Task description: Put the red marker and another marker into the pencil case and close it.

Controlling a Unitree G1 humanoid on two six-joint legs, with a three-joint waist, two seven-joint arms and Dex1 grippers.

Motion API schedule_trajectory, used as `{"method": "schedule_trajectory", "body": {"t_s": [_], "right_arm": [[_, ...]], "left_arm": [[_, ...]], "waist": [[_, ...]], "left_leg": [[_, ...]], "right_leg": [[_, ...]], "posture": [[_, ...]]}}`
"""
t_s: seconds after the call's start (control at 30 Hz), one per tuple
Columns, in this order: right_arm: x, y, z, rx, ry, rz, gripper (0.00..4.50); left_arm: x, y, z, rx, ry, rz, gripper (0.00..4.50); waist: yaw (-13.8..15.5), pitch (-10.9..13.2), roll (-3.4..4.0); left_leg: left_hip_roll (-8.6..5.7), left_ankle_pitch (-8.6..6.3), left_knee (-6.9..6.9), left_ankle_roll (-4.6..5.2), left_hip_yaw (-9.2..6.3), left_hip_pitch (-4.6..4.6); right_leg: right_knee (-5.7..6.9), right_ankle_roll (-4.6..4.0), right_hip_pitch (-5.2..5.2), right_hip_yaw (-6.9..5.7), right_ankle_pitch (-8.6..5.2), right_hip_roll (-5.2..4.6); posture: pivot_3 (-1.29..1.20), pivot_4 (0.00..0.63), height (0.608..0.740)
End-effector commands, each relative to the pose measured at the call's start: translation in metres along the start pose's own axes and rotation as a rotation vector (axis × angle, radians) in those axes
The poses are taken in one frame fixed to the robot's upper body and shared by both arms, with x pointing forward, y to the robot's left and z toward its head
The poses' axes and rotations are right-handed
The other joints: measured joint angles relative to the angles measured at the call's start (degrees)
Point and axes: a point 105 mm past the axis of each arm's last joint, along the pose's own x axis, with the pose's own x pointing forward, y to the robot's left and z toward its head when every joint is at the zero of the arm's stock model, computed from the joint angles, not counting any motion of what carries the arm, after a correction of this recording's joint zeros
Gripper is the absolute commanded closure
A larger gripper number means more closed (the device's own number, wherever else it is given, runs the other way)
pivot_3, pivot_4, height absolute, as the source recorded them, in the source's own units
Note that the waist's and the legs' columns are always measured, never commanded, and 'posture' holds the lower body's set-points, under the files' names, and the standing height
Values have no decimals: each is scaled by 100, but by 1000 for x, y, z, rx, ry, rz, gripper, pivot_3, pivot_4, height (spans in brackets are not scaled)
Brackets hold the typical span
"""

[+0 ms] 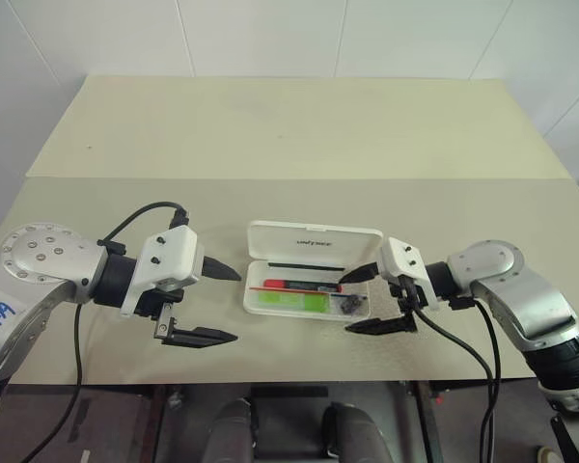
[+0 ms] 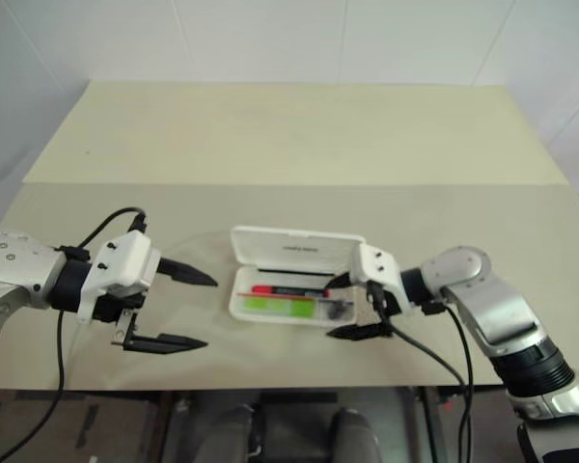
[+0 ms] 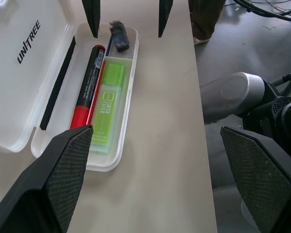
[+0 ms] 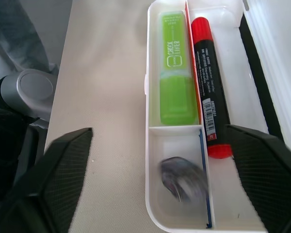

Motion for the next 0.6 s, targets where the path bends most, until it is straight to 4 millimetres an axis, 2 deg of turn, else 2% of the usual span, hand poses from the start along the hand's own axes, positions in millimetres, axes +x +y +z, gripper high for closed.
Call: {"method": "schedule_trajectory", "body": {"t_s": [0.03,0.13,0.27,0.37,0.47,0.5,0.6], "right_arm": [[-11,-4,11,-49,-20,-24,37],[-22,2,18,-62,-51,0,37],[-51,10,34,-60,-142,16,37],[-76,1,39,-62,-194,-69,37],[-94,-12,41,-66,-212,-173,37],[-97,-15,42,-68,-211,-192,37],[-100,-15,51,-97,-231,-216,37]], "left_arm": [[-4,0,14,76,-27,5,0],[-9,5,24,96,-76,17,0],[-26,20,44,137,-163,69,0],[-47,54,69,197,-256,218,0],[-64,104,83,175,-289,400,0],[-65,115,81,170,-273,427,0],[-53,137,80,146,-277,348,0]], "waist": [[2,0,0],[8,0,0],[31,0,0],[61,0,-2],[97,-2,-5],[112,-3,-5],[136,-4,-4]], "left_leg": [[0,0,0,0,0,0],[0,0,0,0,0,0],[-1,0,3,0,-6,-9],[-1,0,5,0,-8,-6],[-3,0,16,0,-6,-2],[-3,0,17,0,-6,-2],[-4,0,4,0,8,6]], "right_leg": [[0,0,0,0,0,0],[0,0,0,0,0,0],[1,0,1,-6,0,0],[-5,0,4,-11,0,1],[0,-1,7,-9,1,0],[1,-1,7,-9,1,0],[6,0,6,-3,1,1]], "posture": [[0,150,740],[0,150,740],[0,150,740],[0,150,740],[0,150,740],[0,150,740],[0,150,740]]}}
